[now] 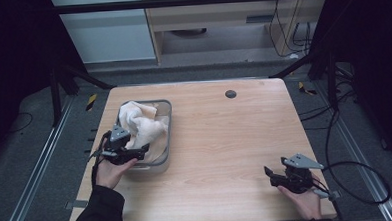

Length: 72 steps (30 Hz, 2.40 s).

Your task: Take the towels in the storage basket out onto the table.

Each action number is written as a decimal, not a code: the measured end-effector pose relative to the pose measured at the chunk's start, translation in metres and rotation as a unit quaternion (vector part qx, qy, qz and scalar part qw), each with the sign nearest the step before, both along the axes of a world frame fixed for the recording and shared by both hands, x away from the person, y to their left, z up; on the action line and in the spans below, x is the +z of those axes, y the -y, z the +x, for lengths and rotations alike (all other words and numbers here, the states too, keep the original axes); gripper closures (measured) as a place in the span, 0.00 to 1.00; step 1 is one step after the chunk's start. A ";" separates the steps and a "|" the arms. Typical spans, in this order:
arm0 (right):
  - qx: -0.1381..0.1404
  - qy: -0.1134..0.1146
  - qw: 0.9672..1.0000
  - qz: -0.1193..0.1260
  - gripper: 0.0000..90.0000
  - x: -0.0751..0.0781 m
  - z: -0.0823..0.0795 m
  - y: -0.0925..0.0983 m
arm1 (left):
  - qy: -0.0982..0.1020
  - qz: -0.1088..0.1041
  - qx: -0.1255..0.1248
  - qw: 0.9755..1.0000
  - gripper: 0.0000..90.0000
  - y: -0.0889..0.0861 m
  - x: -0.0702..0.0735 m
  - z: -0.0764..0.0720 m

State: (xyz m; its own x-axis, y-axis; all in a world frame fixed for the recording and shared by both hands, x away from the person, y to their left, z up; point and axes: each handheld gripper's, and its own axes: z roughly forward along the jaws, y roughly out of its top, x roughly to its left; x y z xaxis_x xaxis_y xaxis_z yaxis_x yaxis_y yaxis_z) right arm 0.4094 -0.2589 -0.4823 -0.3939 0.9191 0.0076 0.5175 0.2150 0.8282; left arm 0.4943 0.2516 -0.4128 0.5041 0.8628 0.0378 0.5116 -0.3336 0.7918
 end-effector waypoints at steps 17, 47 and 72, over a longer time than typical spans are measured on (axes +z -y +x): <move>0.001 0.000 1.000 -0.003 0.31 -0.001 0.000 0.002 | -0.019 0.021 0.006 1.000 0.35 0.009 -0.011 0.016; 0.000 -0.004 1.000 0.001 0.31 0.000 0.000 0.004 | -0.016 0.026 0.035 0.999 0.72 0.008 -0.010 0.019; -0.006 -0.007 1.000 0.008 0.31 -0.001 0.000 0.005 | 0.029 -0.021 0.039 0.999 0.73 -0.012 0.041 -0.004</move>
